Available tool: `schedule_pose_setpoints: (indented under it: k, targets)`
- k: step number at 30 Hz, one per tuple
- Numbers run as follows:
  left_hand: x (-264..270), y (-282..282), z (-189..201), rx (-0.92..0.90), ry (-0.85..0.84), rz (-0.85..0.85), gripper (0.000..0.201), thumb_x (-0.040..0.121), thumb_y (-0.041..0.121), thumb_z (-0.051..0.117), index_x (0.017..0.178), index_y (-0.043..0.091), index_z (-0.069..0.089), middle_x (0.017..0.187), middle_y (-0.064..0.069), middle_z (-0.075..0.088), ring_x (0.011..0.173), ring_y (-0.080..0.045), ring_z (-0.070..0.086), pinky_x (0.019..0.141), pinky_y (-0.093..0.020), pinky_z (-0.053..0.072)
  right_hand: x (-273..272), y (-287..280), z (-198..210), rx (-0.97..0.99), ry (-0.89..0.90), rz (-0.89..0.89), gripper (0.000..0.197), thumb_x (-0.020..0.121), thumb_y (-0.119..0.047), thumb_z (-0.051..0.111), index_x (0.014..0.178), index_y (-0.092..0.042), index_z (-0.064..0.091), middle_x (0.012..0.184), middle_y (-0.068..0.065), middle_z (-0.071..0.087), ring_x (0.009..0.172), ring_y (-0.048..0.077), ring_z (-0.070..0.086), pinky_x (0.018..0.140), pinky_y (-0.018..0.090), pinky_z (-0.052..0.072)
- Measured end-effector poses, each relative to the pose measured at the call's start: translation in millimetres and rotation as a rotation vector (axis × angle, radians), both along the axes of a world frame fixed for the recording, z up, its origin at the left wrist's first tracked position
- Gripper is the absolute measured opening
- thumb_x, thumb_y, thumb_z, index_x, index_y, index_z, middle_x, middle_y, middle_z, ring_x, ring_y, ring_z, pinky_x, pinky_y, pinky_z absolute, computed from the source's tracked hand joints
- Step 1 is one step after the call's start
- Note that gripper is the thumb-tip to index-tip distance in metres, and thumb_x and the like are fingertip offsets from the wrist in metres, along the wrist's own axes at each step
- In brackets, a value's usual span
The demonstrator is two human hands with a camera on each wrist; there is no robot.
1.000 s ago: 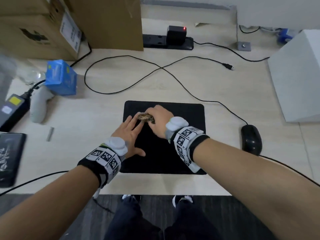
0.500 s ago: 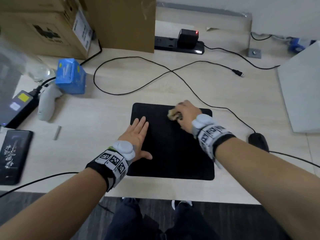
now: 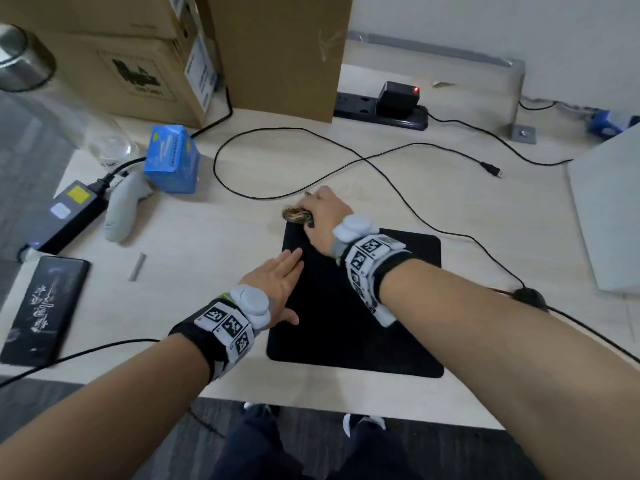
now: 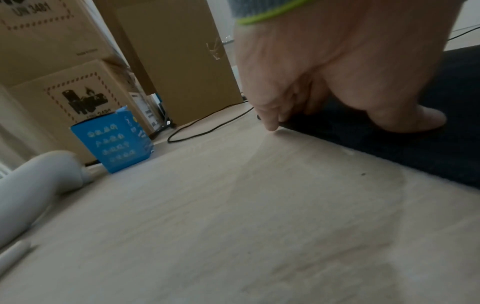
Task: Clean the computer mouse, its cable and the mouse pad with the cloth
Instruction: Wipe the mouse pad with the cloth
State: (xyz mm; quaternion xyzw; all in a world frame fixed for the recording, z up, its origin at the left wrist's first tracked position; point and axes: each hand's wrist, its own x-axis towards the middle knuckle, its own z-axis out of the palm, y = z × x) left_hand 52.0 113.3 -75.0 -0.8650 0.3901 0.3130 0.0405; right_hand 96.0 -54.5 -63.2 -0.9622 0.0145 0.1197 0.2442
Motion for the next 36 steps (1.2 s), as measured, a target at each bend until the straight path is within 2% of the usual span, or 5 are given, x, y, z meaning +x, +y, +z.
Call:
schedule_pose_setpoints:
  k: [8, 19, 25, 28, 36]
  targets:
    - [-1.6, 2.8, -8.4, -0.009, 0.039, 0.057, 0.103, 0.084, 0.054, 0.061, 0.153, 0.014, -0.004, 0.161, -0.003, -0.015, 0.149, -0.019, -0.010, 0.119, -0.035, 0.000, 8.7, 12.5, -12.1, -0.106, 0.109, 0.233, 0.035, 0.081, -0.003, 0.055, 0.114, -0.013, 0.063, 0.116, 0.012, 0.050, 0.095, 0.037, 0.059, 0.080, 0.038, 0.050]
    - [-9.3, 0.0, 5.8, 0.032, -0.015, 0.162, 0.102, 0.079, 0.054, 0.068, 0.153, 0.021, 0.006, 0.162, -0.002, -0.007, 0.147, -0.025, 0.006, 0.117, -0.038, 0.022, -78.4, -71.6, -0.6, -0.146, 0.207, -0.088, 0.036, 0.082, -0.014, 0.061, 0.116, -0.023, 0.059, 0.117, 0.006, 0.051, 0.096, 0.030, 0.059, 0.077, 0.028, 0.044]
    - [-24.8, -3.2, 24.0, -0.115, 0.058, 0.634, 0.089, 0.079, 0.036, 0.075, 0.147, 0.028, 0.019, 0.140, -0.010, 0.036, 0.114, -0.031, 0.053, 0.092, -0.040, 0.048, -127.2, -89.1, 7.6, 0.029, 0.200, -0.418, 0.030, 0.081, -0.026, 0.059, 0.110, -0.029, 0.064, 0.107, 0.007, 0.063, 0.079, 0.024, 0.062, 0.070, 0.019, 0.039]
    - [-28.0, -9.3, 22.7, -0.137, 0.108, 0.850, 0.078, 0.076, 0.041, 0.075, 0.138, 0.026, 0.029, 0.126, -0.007, 0.053, 0.101, -0.028, 0.062, 0.086, -0.039, 0.051, -131.2, -83.7, 11.9, 0.182, 0.259, -0.588, 0.009, 0.072, -0.031, 0.058, 0.076, -0.025, 0.063, 0.082, 0.004, 0.067, 0.063, 0.019, 0.060, 0.059, 0.017, 0.039]
    - [-18.2, -22.3, 37.5, -0.505, 0.376, 1.228, 0.057, 0.063, 0.037, 0.076, 0.112, 0.028, 0.049, 0.088, -0.005, 0.072, 0.083, -0.023, 0.069, 0.083, -0.043, 0.056, -121.1, -47.2, 34.7, 0.541, 0.327, -0.570, 0.014, 0.081, -0.020, 0.056, 0.078, -0.009, 0.064, 0.074, 0.003, 0.063, 0.067, 0.019, 0.057, 0.060, 0.025, 0.042]
